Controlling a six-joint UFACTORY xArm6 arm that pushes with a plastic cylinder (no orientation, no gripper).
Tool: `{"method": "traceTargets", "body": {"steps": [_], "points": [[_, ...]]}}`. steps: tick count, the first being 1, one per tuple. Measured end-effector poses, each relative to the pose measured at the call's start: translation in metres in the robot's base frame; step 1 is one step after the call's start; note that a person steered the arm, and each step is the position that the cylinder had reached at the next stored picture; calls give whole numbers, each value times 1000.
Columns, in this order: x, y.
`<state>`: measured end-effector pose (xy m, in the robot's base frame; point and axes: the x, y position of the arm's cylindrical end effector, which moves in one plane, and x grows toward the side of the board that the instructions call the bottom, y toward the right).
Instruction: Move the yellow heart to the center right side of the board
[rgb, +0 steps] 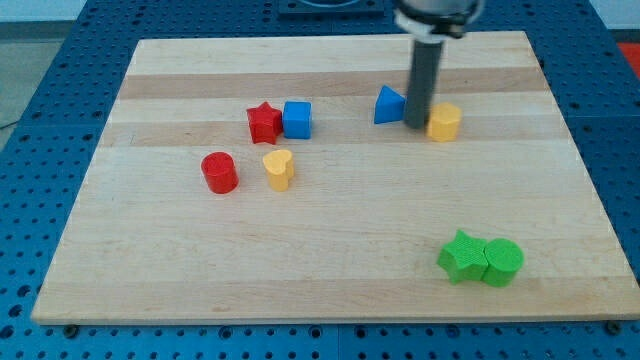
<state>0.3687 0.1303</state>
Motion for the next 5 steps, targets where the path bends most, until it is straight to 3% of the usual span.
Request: {"method": "traceTargets", "body": {"steps": [1,3,4,5], "points": [[-1,47],[8,6],[50,-35],[98,-38]]}}
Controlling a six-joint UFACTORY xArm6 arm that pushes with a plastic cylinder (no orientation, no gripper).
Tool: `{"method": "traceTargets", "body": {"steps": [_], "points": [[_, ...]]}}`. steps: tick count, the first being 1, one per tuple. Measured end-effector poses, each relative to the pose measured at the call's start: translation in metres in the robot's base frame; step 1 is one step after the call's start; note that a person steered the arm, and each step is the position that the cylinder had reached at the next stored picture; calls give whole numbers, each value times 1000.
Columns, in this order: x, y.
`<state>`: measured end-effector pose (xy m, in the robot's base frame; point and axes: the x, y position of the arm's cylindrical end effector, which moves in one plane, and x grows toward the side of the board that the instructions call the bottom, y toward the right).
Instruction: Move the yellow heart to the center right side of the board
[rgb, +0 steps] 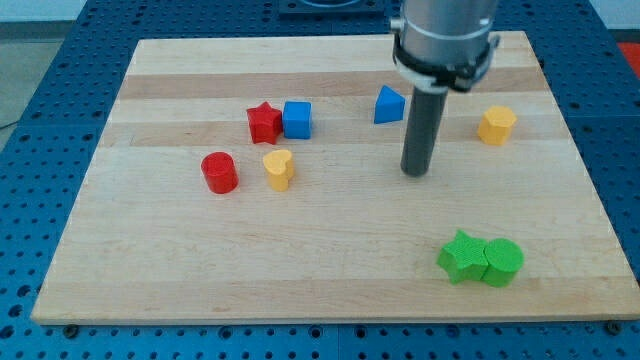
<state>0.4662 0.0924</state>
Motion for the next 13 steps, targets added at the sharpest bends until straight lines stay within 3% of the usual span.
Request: {"method": "traceTargets", "body": {"steps": [2,3,4,5,7,9,11,12,13], "points": [[59,-139],[60,-193],[24,-201],[-15,-174],[-36,-45],[-46,-91],[-50,16],[-50,43],[-42,-14]]}}
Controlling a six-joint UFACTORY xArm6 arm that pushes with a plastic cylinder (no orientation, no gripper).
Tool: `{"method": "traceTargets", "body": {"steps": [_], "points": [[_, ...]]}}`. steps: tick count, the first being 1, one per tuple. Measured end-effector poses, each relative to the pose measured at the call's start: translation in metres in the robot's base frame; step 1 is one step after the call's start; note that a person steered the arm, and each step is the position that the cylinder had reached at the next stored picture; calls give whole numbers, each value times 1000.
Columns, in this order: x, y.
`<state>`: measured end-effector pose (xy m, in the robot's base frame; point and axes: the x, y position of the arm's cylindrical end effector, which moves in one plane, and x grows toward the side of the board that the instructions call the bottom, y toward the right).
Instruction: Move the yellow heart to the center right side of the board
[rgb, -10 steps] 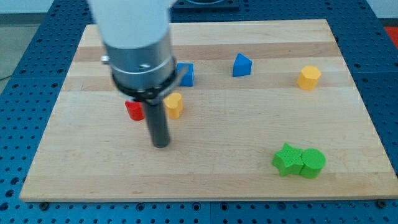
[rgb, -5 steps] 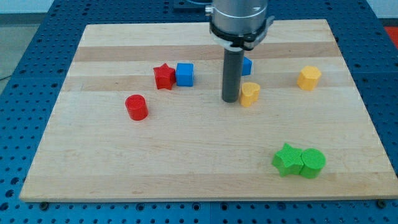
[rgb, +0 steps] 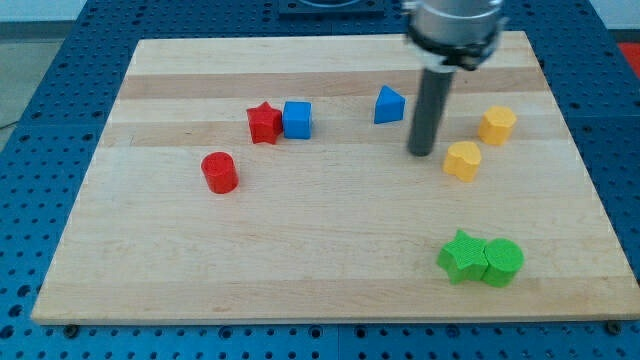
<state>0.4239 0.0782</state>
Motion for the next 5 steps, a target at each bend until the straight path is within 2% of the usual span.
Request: {"method": "traceTargets", "body": {"steps": [1,2,3,4,5], "points": [[18,-43],[26,-1],[12,60],[10,84],[37,58]]}}
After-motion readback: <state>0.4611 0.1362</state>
